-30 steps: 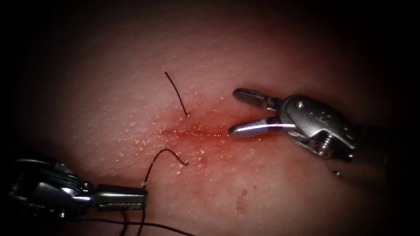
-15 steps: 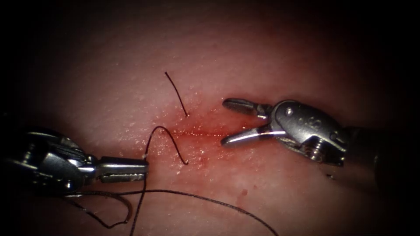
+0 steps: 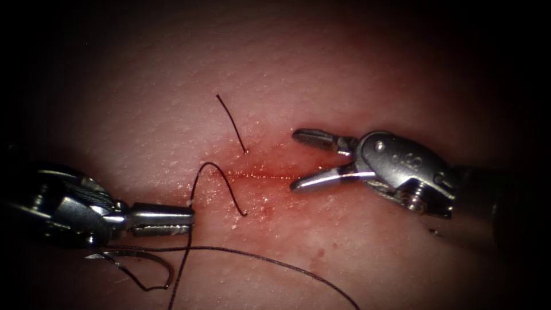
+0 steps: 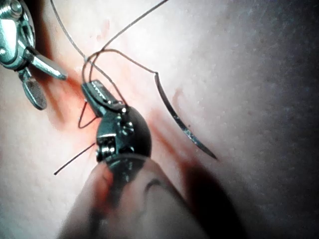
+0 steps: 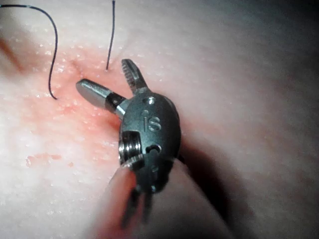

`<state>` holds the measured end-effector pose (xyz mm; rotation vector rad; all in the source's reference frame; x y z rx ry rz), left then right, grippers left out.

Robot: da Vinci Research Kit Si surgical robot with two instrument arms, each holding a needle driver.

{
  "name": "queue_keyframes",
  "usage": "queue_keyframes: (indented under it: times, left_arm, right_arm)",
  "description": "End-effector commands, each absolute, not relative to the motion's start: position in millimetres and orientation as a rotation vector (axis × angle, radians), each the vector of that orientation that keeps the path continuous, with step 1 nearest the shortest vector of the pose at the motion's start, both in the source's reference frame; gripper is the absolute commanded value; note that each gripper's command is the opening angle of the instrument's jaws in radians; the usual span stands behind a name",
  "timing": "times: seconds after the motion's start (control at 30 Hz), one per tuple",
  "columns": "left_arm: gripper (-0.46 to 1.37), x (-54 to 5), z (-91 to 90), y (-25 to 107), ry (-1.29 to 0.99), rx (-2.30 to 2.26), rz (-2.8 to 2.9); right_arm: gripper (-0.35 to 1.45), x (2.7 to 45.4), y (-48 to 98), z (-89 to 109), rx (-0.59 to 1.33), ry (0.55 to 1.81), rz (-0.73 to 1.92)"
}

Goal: Wound Closure
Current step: Grab a long working length of the suture with the left

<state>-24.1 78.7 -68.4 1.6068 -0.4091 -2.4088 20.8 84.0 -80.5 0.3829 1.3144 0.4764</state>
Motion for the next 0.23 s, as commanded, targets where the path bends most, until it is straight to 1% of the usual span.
queue_keyframes:
  times: [0.03, 0.23]
  left_arm:
    - [-0.35, -24.1, -68.3, 78.7, -0.407, 1.605, -2.407]
    - [-0.35, -24.1, -68.2, 78.3, -0.404, 1.608, -2.405]
  right_arm:
    - [1.37, 20.8, 84.0, -80.6, 0.388, 1.316, 0.473]
    - [1.36, 20.9, 84.0, -80.8, 0.390, 1.317, 0.474]
